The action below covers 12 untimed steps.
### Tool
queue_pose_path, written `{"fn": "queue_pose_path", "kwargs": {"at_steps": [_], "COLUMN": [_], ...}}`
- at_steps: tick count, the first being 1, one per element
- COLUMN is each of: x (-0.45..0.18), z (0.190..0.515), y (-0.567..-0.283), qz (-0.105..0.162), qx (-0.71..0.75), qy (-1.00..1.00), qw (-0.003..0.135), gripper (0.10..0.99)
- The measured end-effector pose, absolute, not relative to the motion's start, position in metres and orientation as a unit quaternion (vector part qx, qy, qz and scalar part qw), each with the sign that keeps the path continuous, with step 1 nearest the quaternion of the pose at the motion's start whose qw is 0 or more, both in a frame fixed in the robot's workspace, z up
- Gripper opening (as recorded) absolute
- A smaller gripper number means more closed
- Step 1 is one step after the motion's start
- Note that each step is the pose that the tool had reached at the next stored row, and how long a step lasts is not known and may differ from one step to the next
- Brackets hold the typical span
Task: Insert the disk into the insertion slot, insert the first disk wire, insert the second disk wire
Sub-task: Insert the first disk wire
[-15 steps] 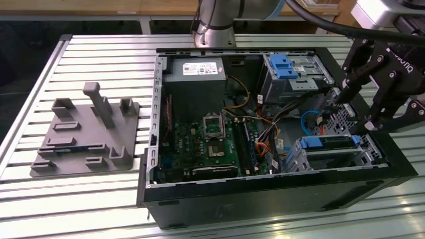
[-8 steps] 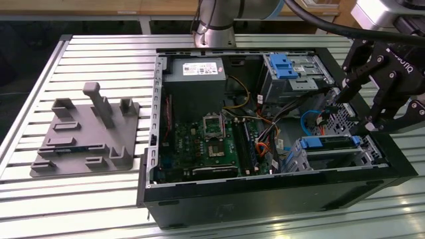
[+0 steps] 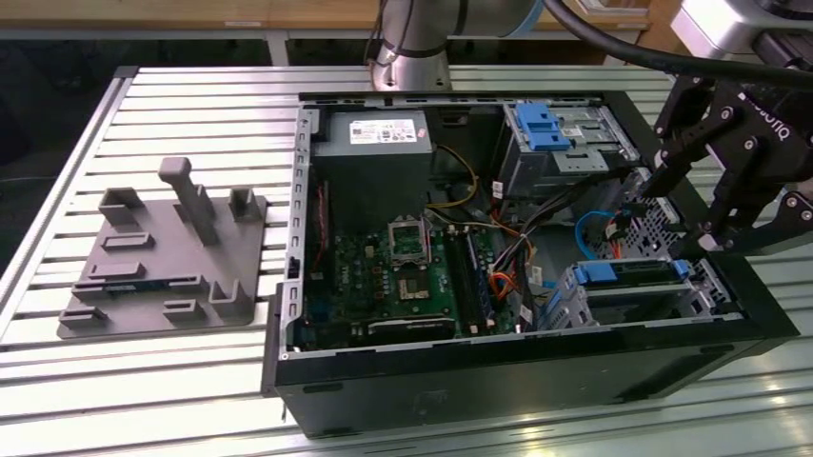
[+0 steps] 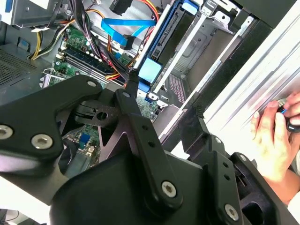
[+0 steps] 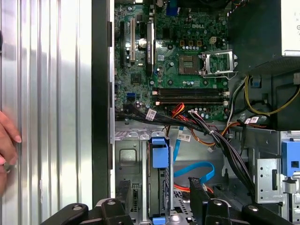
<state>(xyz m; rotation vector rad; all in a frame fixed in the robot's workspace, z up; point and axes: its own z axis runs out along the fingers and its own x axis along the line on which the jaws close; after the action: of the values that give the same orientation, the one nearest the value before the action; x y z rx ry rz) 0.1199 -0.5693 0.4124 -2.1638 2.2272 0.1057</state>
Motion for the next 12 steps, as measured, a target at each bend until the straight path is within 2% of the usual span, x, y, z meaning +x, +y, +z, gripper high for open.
{"fn": "queue_pose_path", "kwargs": {"at_steps": [6, 12], "x": [0.120, 0.120], "z": [0.412, 0.412], "y": [-0.569, -0.557], "qz": [0.033, -0.003], "qx": [-0.696, -0.696], "qy": [0.717, 0.718], "qw": [0.016, -0.019], "gripper": [0.616, 0.616]}}
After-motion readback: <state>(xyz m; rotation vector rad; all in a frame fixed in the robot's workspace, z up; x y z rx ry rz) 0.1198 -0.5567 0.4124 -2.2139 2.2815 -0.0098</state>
